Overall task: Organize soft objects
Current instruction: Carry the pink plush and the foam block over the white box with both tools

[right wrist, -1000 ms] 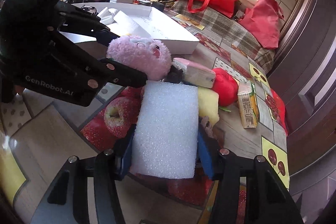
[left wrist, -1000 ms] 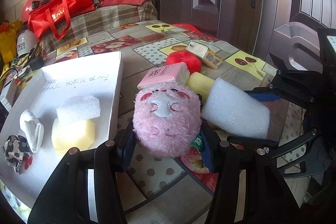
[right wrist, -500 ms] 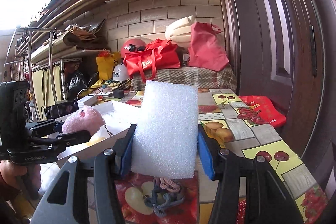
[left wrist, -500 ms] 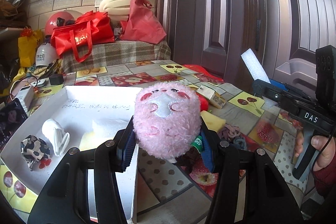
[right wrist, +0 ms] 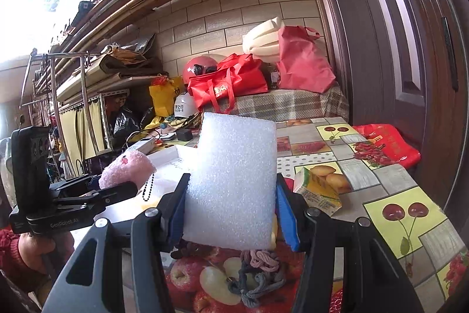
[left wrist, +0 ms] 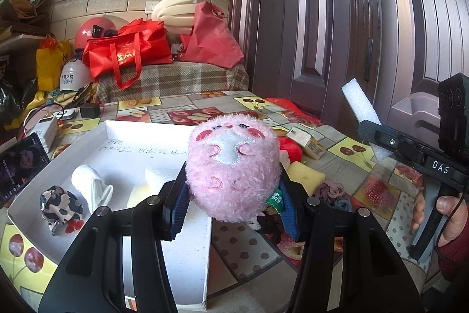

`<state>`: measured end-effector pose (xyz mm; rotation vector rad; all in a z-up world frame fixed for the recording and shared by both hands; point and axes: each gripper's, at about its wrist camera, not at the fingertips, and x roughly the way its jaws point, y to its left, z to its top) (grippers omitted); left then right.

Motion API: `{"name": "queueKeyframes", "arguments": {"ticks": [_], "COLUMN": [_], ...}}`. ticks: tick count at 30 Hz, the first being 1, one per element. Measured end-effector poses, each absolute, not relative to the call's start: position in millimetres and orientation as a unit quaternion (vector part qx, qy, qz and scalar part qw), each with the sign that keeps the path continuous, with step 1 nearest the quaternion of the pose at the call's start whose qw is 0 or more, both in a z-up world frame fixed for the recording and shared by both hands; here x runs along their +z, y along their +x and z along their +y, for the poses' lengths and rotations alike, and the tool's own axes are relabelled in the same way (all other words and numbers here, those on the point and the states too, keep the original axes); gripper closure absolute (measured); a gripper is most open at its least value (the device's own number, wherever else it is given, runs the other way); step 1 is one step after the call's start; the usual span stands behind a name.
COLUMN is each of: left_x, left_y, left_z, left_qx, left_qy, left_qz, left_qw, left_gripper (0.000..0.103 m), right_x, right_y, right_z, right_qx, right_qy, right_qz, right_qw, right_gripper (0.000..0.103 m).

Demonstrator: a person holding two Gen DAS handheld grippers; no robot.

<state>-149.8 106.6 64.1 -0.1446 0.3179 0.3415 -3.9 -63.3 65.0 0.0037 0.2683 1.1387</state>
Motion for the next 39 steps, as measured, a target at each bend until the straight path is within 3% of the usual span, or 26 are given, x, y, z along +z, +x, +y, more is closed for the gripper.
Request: {"name": "queueKeyframes", "arguments": {"ticks": [13, 39], "left_x": [64, 56], "left_y": [-149, -193], "left_z": [106, 155], "left_qx": [0.17, 0.268], "left_qy": [-0.071, -0.033], "left_qz": [0.156, 0.159], "left_qw": [0.97, 0.95], "left_gripper": [0.05, 0.05], "right_x": [61, 59], "right_y": [10, -54], "right_z": [-72, 22], "right_qx": [0.533, 0.564], "right_qy": [0.05, -0.041], "right_qz": [0.16, 0.135], "right_qw": [0.829, 0.814], "right_gripper": [0.049, 0.049]}}
